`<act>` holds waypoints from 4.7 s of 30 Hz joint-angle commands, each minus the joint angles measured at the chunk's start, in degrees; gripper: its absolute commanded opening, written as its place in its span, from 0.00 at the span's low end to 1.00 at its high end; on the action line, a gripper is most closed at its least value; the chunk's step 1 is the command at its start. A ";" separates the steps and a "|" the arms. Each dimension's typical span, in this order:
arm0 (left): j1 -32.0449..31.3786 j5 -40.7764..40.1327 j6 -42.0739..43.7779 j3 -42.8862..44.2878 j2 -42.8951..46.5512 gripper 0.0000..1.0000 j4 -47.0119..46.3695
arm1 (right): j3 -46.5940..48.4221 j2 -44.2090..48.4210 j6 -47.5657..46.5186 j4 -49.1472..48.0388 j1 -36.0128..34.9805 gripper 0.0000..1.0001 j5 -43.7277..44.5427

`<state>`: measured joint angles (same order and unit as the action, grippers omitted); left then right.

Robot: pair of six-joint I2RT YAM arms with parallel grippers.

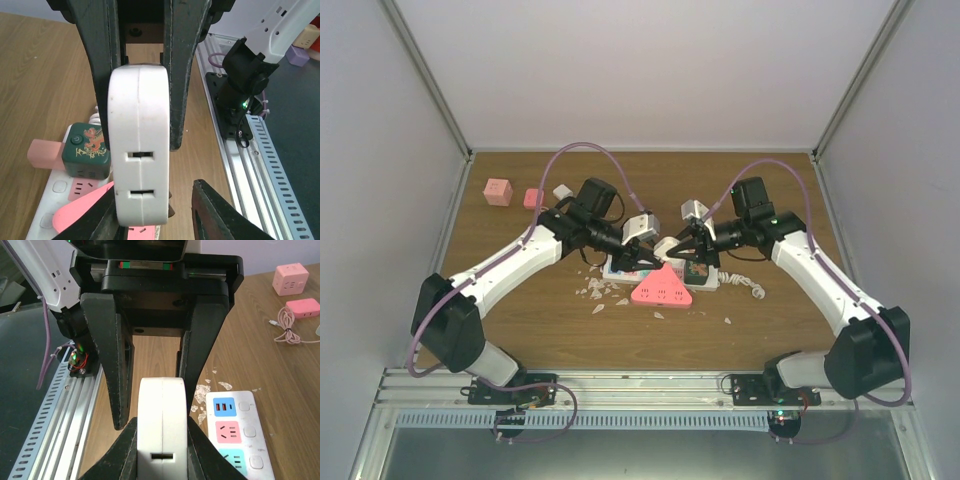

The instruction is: Pull the plug off the socket

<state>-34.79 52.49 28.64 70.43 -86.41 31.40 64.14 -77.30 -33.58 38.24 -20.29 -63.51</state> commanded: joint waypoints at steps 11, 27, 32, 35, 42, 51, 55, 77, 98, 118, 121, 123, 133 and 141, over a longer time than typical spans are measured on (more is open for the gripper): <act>-0.63 3.32 -3.46 3.66 -0.41 0.28 -2.19 | -1.56 3.51 0.53 -1.85 -0.71 0.01 0.26; 4.99 10.50 -1.74 0.94 1.89 0.00 -2.64 | -1.03 4.11 0.20 0.31 2.03 0.46 -1.78; 5.24 10.22 -1.51 0.43 2.04 0.00 -2.73 | -0.41 3.26 1.53 -0.56 2.27 0.38 -2.26; 5.24 10.35 -1.10 -0.05 2.32 0.00 -2.70 | 0.46 2.27 2.62 -0.89 2.28 0.35 -2.98; 5.12 10.11 -0.87 -1.23 3.29 0.00 -4.04 | 2.03 -0.20 3.60 -0.80 2.27 0.19 -4.40; 5.07 8.23 4.44 -0.86 4.59 0.50 -0.86 | 4.02 -1.61 2.77 1.19 2.28 0.01 -6.82; 6.81 6.51 8.07 -3.41 6.23 0.65 -1.60 | 4.56 -1.15 0.74 2.73 2.28 0.01 -7.72; 5.87 5.47 -4.91 -5.85 6.45 0.61 -16.03 | 2.48 -0.54 4.23 -0.68 2.23 0.01 -12.25; 3.96 0.42 -12.88 -0.80 4.86 0.64 -18.15 | -1.44 0.02 11.15 -8.66 2.17 0.01 -6.22; 2.53 -1.61 -9.49 0.49 4.31 0.70 -15.79 | 0.07 -1.75 10.30 -7.15 2.22 0.01 -7.30; 2.74 -0.05 -7.21 0.97 4.15 0.68 -14.42 | 0.32 -1.76 9.53 -6.17 2.19 0.01 -8.10; 2.87 3.86 -3.03 1.75 4.10 0.70 -11.04 | 0.37 -1.86 8.89 -5.40 2.18 0.01 -8.27; 3.39 5.96 11.14 2.40 3.87 0.76 -2.59 | 1.52 -3.13 5.56 -1.54 2.14 0.01 -12.18; 2.98 -0.89 6.37 2.73 2.29 0.70 -7.23 | 1.60 -3.07 4.14 -0.26 1.39 0.01 -12.57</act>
<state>-31.73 54.52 36.16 72.27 -82.65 27.31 64.16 -80.05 -27.86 36.58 -18.11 -73.84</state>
